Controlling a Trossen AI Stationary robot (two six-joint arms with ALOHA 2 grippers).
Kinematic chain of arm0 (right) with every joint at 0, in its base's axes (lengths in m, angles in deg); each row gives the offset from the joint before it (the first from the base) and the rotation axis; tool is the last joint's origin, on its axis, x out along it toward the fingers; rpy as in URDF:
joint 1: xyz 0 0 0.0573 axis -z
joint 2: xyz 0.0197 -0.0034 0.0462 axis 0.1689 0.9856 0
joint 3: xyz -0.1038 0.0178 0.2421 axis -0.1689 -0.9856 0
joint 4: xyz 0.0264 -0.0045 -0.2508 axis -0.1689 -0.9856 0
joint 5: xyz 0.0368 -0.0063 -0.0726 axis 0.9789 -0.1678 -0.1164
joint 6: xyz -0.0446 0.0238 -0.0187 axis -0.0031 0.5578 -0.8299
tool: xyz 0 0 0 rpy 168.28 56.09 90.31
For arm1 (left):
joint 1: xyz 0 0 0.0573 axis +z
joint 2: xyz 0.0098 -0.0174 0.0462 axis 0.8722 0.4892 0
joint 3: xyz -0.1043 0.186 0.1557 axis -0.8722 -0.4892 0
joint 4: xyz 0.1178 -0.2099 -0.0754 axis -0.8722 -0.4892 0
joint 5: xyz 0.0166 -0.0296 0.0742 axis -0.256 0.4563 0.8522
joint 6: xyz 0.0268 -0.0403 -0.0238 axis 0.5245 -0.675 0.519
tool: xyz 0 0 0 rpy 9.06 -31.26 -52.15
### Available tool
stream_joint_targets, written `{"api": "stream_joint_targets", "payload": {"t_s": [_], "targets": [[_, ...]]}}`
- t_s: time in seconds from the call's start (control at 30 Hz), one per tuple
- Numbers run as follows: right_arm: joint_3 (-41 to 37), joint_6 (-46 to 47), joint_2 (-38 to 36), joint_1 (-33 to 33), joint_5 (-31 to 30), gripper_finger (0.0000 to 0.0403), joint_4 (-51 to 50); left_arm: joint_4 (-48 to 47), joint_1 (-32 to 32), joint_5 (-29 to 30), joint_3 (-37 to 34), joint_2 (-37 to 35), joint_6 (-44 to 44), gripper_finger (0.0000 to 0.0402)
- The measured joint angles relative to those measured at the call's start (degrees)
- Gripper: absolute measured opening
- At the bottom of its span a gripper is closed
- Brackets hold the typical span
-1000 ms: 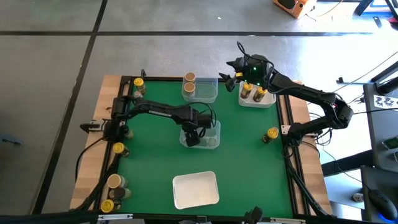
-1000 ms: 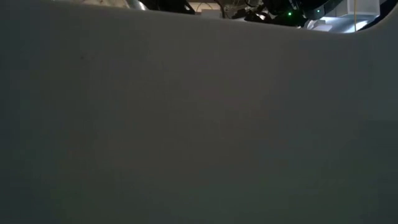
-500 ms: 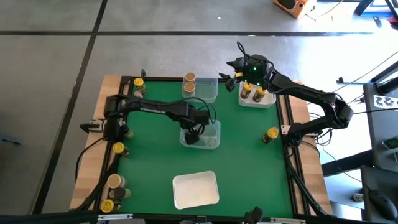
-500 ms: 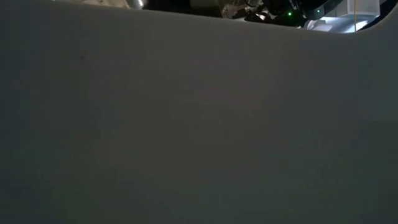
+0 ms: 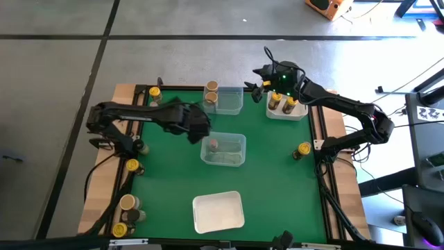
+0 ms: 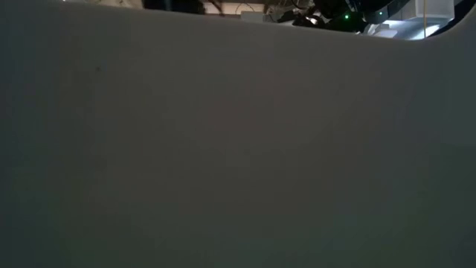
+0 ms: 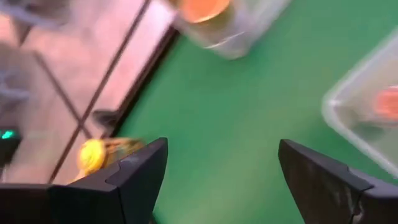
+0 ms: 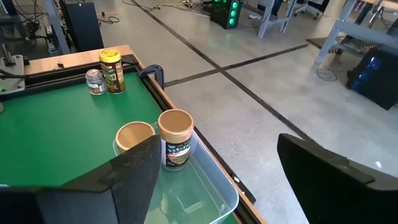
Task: Sort spices by type
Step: Put the light brown seasoning bottle into the bottom transparent bin
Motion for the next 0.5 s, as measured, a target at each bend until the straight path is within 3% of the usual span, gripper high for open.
{"api": "stream_joint_targets", "payload": {"t_s": [0.3,0.5], "targets": [[0.0,0.8,0.0,0.0,0.1,0.0319,-0.2,-0.1,8.8,0.9,-14.6,-13.8,-12.2,0.0303],[0.0,0.9,0.0,0.0,0.0,0.0319,0.6,1.8,16.6,0.9,-22.4,-17.2,-14.5,0.0303]]}}
